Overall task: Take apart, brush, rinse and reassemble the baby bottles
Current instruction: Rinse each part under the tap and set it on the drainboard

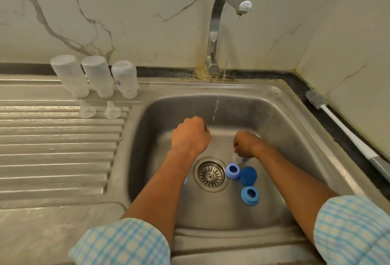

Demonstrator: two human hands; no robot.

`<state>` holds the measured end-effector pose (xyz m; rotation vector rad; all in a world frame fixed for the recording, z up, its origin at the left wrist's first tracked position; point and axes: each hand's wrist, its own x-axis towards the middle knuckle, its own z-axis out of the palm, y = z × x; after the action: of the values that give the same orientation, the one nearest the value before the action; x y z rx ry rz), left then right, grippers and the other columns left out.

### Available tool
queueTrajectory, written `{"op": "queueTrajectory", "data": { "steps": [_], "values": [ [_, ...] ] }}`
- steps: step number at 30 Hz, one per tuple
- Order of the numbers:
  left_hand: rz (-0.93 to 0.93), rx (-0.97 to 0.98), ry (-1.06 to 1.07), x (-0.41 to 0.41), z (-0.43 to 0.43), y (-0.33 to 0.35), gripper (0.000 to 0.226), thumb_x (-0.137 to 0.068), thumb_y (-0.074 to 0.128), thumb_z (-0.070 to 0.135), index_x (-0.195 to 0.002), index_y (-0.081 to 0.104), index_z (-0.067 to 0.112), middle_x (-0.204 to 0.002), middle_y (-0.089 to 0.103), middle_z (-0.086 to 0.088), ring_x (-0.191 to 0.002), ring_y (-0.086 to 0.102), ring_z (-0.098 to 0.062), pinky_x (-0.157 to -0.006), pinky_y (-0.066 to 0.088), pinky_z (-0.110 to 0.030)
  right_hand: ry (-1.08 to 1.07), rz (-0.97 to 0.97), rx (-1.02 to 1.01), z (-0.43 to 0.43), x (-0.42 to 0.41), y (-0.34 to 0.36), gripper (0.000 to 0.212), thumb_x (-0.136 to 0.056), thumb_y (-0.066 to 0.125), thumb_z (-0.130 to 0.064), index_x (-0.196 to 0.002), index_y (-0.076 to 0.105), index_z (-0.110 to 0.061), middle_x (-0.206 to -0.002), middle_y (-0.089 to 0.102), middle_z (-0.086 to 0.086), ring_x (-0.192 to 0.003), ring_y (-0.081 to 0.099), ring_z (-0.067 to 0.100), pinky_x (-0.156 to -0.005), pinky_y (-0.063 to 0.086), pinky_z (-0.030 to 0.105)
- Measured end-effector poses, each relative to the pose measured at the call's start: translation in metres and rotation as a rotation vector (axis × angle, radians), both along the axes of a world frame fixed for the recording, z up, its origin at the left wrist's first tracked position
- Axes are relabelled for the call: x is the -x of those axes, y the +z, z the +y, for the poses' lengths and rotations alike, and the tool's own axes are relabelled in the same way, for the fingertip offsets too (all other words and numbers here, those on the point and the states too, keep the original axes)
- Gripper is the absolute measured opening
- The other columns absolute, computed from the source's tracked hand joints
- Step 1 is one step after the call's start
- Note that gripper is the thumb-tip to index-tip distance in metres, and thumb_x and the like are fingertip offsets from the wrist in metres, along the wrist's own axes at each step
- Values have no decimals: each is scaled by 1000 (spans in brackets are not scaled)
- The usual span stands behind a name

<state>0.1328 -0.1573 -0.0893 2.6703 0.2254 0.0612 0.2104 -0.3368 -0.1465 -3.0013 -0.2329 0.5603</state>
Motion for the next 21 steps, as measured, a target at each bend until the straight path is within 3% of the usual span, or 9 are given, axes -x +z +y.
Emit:
{"op": "queueTrajectory", "data": {
  "steps": [2,4,6,8,10,12,15,21],
  "values": [
    [10,46,11,-3,-1,2,27,-97,51,28,-111,68,12,-106,69,-10,-95,65,-34,-79,53,-39,-103,-39,-174,2,-6,14,21,-94,58,-16,-82,68,-2,-84,71,14,-72,63,24,-72,53,36],
    [43,164,34,-12,-2,1,22,-96,52,24,-95,66,8,-95,66,-12,-92,65,-36,-75,52,-37,-251,-42,-532,8,-10,33,27,-96,52,-14,-82,68,4,-78,68,16,-67,60,23,-61,48,32],
    [64,367,77,-24,-4,-1,18,-95,53,20,-85,62,8,-89,66,-15,-88,66,-38,-75,56,-37,-400,31,-855,23,-10,49,29,-100,45,-14,-82,64,-3,-75,63,12,-63,56,20,-56,40,27],
    [72,651,139,-36,-7,-3,21,-97,50,17,-105,66,6,-98,66,-19,-90,68,-37,-73,61,-41,-476,94,-1054,40,-10,58,31,-101,41,-14,-78,61,-9,-74,59,10,-61,52,18,-55,40,26],
    [80,899,179,-43,-10,-5,27,-101,46,15,-118,63,5,-101,63,-15,-94,66,-30,-68,61,-39,-479,128,-1107,49,-10,62,31,-101,40,-16,-80,63,-9,-74,62,9,-62,55,17,-58,44,27],
    [63,1059,176,-45,-14,-7,23,-104,44,13,-105,67,9,-99,67,-13,-91,67,-24,-72,60,-41,-449,159,-1099,51,-12,59,31,-100,42,-18,-86,68,-9,-77,67,8,-67,61,18,-64,48,29],
    [2,1137,181,-47,-17,-13,21,-102,51,13,-98,72,12,-98,75,-13,-90,73,-22,-74,62,-40,-472,178,-1087,50,-16,52,33,-100,42,-20,-96,71,-6,-82,69,11,-73,62,21,-65,49,31],
    [-68,1247,232,-47,-20,-11,16,-97,58,10,-95,74,8,-86,76,-15,-80,75,-25,-69,63,-37,-437,203,-1061,49,-12,53,30,-97,45,-21,-84,72,-13,-76,74,4,-75,69,23,-70,51,33]
  ]
}}
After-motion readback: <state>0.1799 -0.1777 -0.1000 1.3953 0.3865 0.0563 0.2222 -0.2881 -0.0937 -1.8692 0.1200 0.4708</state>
